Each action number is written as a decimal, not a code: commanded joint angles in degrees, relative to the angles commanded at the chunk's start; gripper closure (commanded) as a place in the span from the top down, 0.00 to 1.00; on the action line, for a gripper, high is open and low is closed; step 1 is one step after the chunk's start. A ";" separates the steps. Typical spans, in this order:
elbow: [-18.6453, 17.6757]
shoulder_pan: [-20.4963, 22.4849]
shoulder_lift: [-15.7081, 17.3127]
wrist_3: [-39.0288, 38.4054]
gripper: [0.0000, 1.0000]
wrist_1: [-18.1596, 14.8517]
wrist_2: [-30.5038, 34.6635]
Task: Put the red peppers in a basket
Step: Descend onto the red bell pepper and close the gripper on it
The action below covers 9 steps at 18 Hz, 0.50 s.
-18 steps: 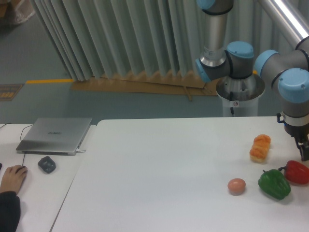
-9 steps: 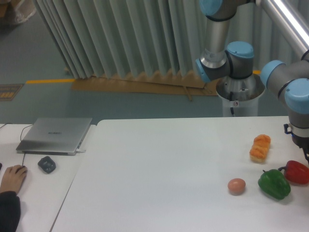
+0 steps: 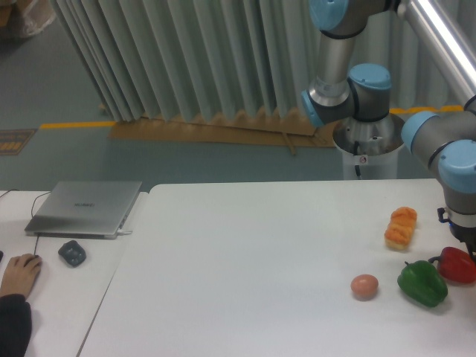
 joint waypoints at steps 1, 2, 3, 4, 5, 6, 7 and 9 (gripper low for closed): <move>-0.61 0.00 -0.09 -0.35 1.00 0.09 0.00; -0.79 0.00 0.00 -1.83 1.00 0.09 -0.17; -0.71 0.00 0.00 -2.19 1.00 0.17 -0.26; -0.45 0.00 -0.18 -2.20 1.00 0.18 -0.26; -0.27 0.00 -0.18 -2.20 1.00 0.18 -0.26; -0.27 0.00 -0.26 -2.20 1.00 0.09 -0.26; -0.27 -0.09 -0.27 -2.20 1.00 0.17 -0.18; -0.27 -0.18 -0.61 -2.29 1.00 0.18 -0.17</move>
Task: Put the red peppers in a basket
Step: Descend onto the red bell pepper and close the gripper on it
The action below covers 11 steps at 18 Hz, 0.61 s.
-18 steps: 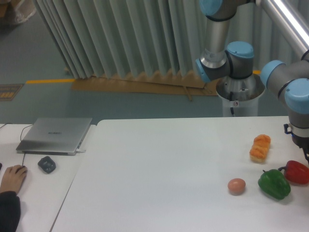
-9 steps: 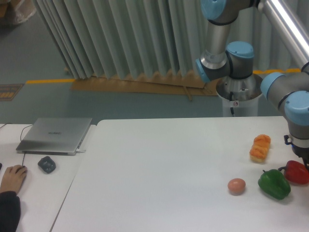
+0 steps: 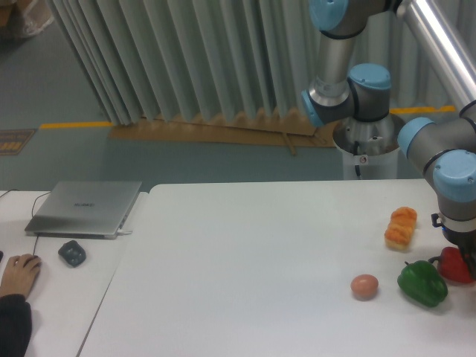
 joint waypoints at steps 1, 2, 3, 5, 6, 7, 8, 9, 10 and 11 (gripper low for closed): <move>0.17 -0.09 -0.09 0.00 1.00 0.00 0.09; 0.18 -0.09 -0.09 -0.09 1.00 0.00 0.09; 0.18 -0.09 -0.18 -0.09 1.00 0.09 0.09; 0.00 -0.09 -0.53 -1.75 1.00 0.44 0.09; 0.00 -0.26 -0.53 -2.98 1.00 0.53 0.00; 0.00 -0.53 -0.62 -3.34 1.00 0.61 0.09; 0.17 -0.53 -0.62 -3.25 1.00 0.62 0.09; 0.00 -0.53 -0.62 -3.34 1.00 0.62 0.09; 0.00 -0.62 -0.70 -3.43 1.00 0.62 0.09; 0.00 -0.62 -0.62 -3.52 1.00 0.62 0.09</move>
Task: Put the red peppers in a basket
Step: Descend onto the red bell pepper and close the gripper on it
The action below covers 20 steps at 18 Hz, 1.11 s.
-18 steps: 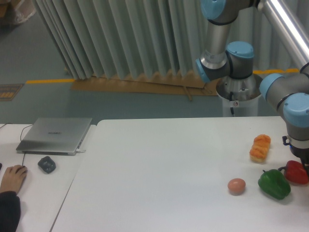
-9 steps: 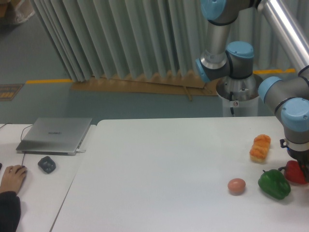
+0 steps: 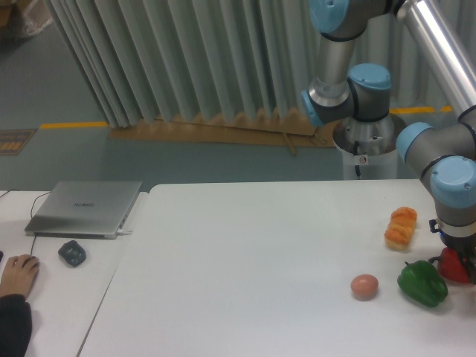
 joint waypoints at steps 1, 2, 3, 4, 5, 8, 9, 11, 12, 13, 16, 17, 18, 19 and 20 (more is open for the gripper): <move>0.00 0.00 -0.09 0.00 1.00 0.00 0.00; -0.09 0.00 -0.09 -0.35 1.00 0.00 0.00; 0.00 -0.09 -0.17 -0.61 1.00 0.00 0.00; 0.00 -0.09 -0.17 -0.62 1.00 0.00 0.00; 0.00 -0.09 -0.26 -0.70 1.00 0.00 0.00; -0.09 -0.53 -0.35 -2.98 0.63 0.00 0.09; -0.09 -0.53 -0.35 -3.25 0.58 0.00 0.09; -0.09 -0.53 -0.35 -3.25 0.58 -0.09 0.09; -0.09 -0.53 -0.26 -3.25 0.58 -0.09 0.09; -0.09 -0.53 -0.18 -3.34 0.58 -0.09 0.09; -0.09 -0.53 0.09 -3.34 0.58 -0.18 0.09; -0.09 -0.53 0.26 -3.25 0.58 -0.18 0.00; -0.09 -0.53 0.44 -3.17 0.58 -0.26 -0.09; -0.17 -0.53 0.61 -3.16 0.58 -0.44 -0.09; -0.52 -0.53 1.23 -3.25 0.58 -0.53 -0.17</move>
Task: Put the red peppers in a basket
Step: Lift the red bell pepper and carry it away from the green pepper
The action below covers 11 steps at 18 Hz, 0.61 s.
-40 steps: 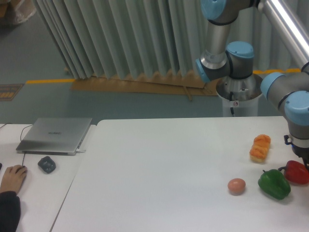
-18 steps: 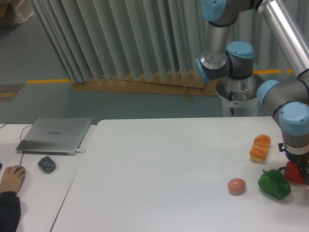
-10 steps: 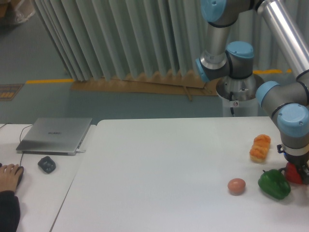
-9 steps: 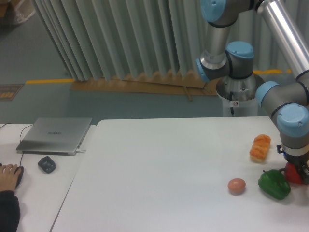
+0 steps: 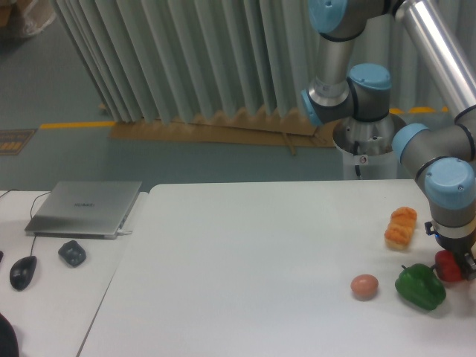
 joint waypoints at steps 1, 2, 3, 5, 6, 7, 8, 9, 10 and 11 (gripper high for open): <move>-0.18 -0.17 0.44 0.00 0.58 -0.26 -0.09; -0.18 -0.52 0.97 -0.09 0.58 -0.70 -0.18; -0.18 -0.53 1.15 -0.09 0.58 -1.49 -0.26; -0.18 -0.53 1.85 -0.09 0.58 -2.63 -0.26; -0.18 -0.35 2.46 -0.09 0.58 -3.51 -0.61; -0.18 -0.26 2.90 -0.09 0.58 -4.56 -0.79; -0.09 0.00 3.86 -0.09 0.58 -5.70 -1.31; 0.00 0.52 5.18 -0.09 0.58 -6.93 -2.62; 0.17 1.14 6.06 0.00 0.58 -7.99 -4.38; 0.43 2.10 6.59 0.35 0.58 -8.43 -5.53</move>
